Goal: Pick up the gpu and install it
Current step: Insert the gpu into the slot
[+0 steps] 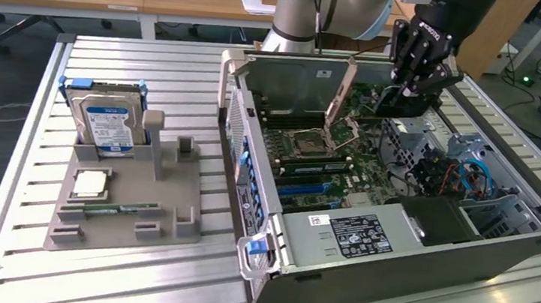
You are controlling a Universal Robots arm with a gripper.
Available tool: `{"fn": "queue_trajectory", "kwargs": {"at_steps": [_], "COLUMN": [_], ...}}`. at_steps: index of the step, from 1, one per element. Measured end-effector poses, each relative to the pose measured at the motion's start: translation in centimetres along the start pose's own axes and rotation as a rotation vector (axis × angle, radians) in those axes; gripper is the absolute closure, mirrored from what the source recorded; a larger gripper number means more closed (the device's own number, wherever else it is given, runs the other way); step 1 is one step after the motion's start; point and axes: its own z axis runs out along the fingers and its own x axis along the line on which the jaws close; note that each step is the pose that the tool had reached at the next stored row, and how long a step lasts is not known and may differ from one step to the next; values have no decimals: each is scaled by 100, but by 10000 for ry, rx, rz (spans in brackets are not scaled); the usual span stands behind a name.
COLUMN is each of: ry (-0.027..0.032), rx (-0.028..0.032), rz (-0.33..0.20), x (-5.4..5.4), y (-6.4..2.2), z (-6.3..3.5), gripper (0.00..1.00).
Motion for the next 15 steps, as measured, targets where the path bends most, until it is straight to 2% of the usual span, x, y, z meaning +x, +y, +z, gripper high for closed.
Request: {"fn": "queue_trajectory", "kwargs": {"at_steps": [11,15], "ry": [-1,0], "rx": [6,46], "rz": [1,0], "x": [0,1], "y": [4,23], "z": [51,82], "gripper": [74,74]}}
